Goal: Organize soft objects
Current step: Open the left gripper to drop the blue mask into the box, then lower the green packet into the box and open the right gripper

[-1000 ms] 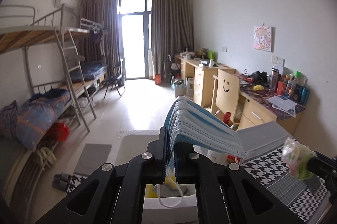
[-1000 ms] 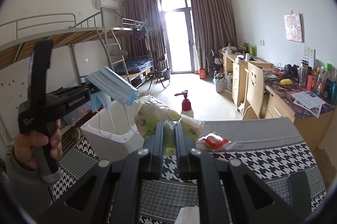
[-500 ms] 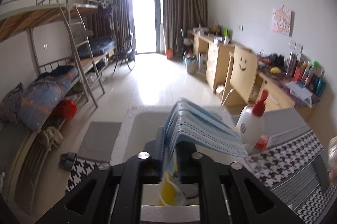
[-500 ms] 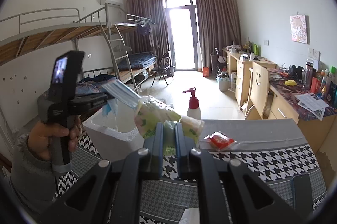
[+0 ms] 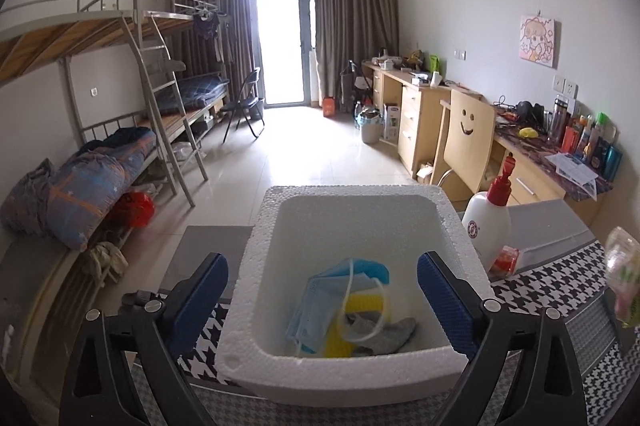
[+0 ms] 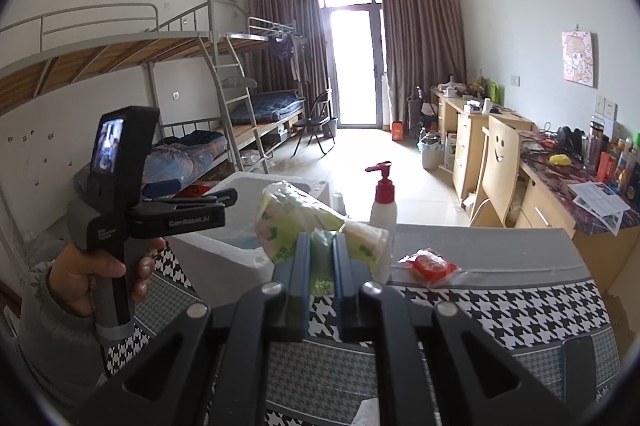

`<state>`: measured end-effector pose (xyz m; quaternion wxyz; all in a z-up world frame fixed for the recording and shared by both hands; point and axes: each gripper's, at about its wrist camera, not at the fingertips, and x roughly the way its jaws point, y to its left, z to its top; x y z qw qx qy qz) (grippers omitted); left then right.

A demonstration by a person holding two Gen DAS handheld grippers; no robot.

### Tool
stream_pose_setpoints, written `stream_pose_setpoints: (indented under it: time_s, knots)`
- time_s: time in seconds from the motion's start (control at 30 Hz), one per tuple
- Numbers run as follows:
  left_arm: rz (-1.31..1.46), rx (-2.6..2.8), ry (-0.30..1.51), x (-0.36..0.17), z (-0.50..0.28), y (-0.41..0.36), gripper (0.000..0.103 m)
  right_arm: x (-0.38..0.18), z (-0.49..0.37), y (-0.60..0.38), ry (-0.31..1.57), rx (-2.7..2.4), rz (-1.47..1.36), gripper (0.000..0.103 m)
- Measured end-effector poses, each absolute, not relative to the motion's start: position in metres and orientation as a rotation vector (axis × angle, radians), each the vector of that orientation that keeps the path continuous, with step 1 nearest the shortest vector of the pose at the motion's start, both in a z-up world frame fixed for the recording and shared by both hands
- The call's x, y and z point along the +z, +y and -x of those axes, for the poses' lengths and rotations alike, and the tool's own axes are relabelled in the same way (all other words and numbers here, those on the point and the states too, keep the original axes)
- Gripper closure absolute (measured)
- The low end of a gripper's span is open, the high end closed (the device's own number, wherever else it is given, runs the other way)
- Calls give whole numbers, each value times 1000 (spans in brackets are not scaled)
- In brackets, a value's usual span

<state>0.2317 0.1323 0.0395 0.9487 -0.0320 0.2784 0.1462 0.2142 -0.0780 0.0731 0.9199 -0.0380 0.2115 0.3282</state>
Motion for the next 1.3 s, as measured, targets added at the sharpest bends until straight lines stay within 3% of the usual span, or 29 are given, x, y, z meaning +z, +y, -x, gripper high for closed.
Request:
stream_pose_setpoints:
  time_s: [0.4, 1.3]
  knots:
    - [83, 331, 505, 44, -209, 144, 1, 80, -218, -51, 434, 708, 109, 90]
    - [108, 359, 423, 37, -147, 156, 1, 76, -237, 7, 494, 744, 129, 90]
